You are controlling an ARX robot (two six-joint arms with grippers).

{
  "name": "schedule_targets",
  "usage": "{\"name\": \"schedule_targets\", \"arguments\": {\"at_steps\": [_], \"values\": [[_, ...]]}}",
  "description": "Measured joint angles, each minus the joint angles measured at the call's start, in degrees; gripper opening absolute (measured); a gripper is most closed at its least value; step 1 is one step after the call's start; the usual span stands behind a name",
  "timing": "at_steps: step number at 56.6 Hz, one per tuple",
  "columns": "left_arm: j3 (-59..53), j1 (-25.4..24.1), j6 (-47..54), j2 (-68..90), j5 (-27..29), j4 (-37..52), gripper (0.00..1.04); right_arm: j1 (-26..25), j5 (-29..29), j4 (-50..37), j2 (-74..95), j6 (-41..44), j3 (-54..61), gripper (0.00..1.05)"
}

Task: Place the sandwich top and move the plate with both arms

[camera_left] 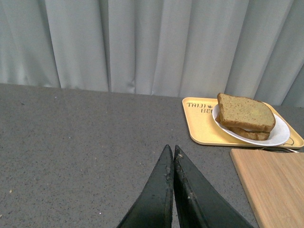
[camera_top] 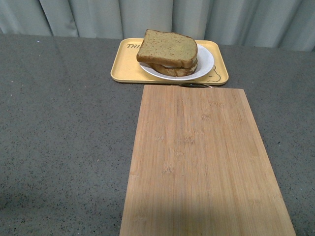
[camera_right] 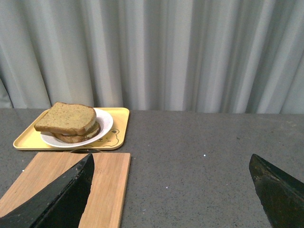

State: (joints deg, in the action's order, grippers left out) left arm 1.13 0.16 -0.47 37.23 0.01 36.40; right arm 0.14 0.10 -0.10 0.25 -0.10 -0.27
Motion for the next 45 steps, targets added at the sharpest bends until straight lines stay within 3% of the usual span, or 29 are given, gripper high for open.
{"name": "schedule_targets", "arguments": {"at_steps": [14, 45], "values": [[-0.04, -0.02, 0.00, -10.38, 0.00, -9.64, 0.04, 0.00, 0.00, 0.00, 0.00, 0.00, 0.00, 0.95], [-0.07, -0.02, 0.00, -22.08, 0.00, -20.96, 0.04, 0.00, 0.00, 0.00, 0.00, 0.00, 0.00, 0.95]]}}
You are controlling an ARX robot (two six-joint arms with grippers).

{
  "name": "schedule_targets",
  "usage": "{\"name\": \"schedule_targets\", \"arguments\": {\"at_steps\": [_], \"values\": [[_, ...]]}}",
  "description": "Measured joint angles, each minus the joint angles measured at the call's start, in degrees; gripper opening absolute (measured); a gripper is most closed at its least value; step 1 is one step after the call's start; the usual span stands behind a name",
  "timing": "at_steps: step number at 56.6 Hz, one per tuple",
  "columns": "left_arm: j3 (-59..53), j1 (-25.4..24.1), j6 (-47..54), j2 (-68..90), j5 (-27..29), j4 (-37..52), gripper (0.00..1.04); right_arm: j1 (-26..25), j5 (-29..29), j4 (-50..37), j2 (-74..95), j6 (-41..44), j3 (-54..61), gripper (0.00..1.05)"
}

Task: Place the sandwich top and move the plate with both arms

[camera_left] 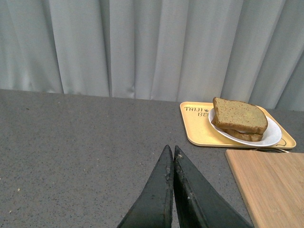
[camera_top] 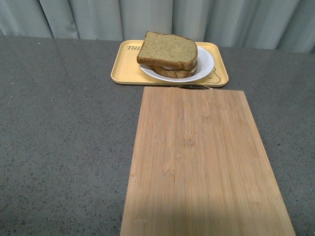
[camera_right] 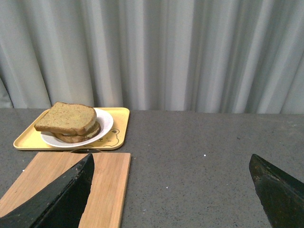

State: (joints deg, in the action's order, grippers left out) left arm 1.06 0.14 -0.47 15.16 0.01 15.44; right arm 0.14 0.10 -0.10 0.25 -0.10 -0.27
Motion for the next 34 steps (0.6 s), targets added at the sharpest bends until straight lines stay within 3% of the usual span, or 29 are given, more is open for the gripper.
{"name": "schedule_targets", "arguments": {"at_steps": [20, 27, 34], "values": [[0.00, 0.00, 0.00, -5.05, 0.02, -5.11, 0.04, 0.00, 0.00, 0.00, 0.00, 0.00, 0.00, 0.95], [0.02, 0.00, 0.00, -12.81, -0.02, -14.60, 0.04, 0.00, 0.00, 0.00, 0.00, 0.00, 0.00, 0.95], [0.02, 0.00, 0.02, -14.82, -0.02, -15.26, 0.04, 0.00, 0.02, 0.00, 0.00, 0.00, 0.00, 0.95]]}}
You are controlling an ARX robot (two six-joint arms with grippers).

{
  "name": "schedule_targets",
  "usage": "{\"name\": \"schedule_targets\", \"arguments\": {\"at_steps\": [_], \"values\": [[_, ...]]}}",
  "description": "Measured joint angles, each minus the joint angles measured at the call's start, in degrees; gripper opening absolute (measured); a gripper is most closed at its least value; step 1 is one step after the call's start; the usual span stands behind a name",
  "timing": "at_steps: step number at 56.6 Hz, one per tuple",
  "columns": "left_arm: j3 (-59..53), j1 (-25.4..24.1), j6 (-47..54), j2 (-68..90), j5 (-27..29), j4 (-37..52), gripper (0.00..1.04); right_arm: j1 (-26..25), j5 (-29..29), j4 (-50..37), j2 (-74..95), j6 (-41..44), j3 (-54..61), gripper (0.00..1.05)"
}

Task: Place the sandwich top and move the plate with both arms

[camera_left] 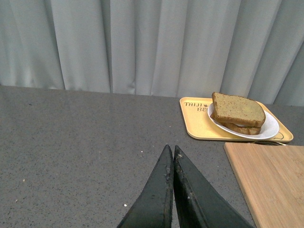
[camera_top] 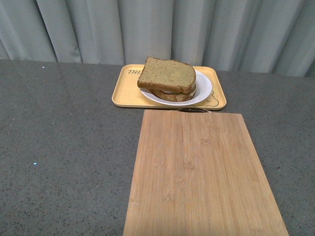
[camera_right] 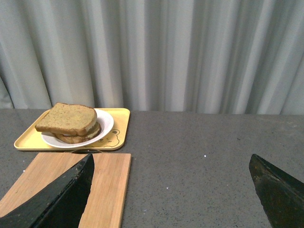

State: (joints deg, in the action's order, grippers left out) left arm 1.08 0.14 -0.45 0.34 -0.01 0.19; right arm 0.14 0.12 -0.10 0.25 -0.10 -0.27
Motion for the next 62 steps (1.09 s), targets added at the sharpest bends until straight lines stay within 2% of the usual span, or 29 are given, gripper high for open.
{"name": "schedule_targets", "arguments": {"at_steps": [5, 14, 35, 62], "values": [[0.00, 0.00, -0.02, -0.02, 0.00, -0.07, 0.04, 0.00, 0.00, 0.00, 0.00, 0.00, 0.00, 0.95], [0.00, 0.00, -0.02, -0.07, 0.00, -0.07, 0.39, 0.00, 0.00, 0.00, 0.00, 0.00, 0.00, 0.95], [0.00, 0.00, 0.00, -0.09, 0.00, -0.07, 1.00, 0.00, 0.00, 0.00, 0.00, 0.00, 0.00, 0.95], [0.00, 0.00, 0.02, -0.09, 0.00, -0.07, 0.98, 0.00, -0.02, 0.00, 0.00, 0.00, 0.00, 0.95]]}}
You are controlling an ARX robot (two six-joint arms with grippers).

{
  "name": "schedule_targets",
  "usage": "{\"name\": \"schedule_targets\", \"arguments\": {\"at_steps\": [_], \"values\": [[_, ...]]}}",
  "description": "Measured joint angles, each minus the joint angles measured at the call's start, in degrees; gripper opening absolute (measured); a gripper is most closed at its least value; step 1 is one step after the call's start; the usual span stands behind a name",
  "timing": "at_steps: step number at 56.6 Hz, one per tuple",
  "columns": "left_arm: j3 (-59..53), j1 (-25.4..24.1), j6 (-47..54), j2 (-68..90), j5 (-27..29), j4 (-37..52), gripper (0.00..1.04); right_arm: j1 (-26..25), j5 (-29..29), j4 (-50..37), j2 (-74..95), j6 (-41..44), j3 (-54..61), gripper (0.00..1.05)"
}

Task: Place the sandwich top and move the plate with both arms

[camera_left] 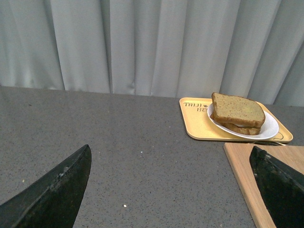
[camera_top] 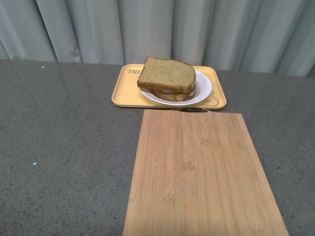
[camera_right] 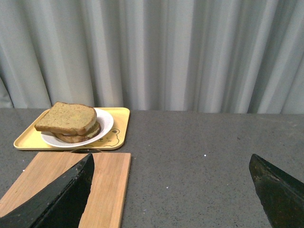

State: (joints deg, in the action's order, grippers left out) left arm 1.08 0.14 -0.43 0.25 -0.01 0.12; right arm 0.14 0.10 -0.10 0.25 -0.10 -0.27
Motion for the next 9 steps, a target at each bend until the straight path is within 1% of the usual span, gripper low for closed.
{"name": "schedule_targets", "arguments": {"at_steps": [9], "values": [[0.00, 0.00, 0.00, 0.00, 0.00, 0.00, 0.98, 0.00, 0.02, 0.00, 0.00, 0.00, 0.00, 0.95]]}}
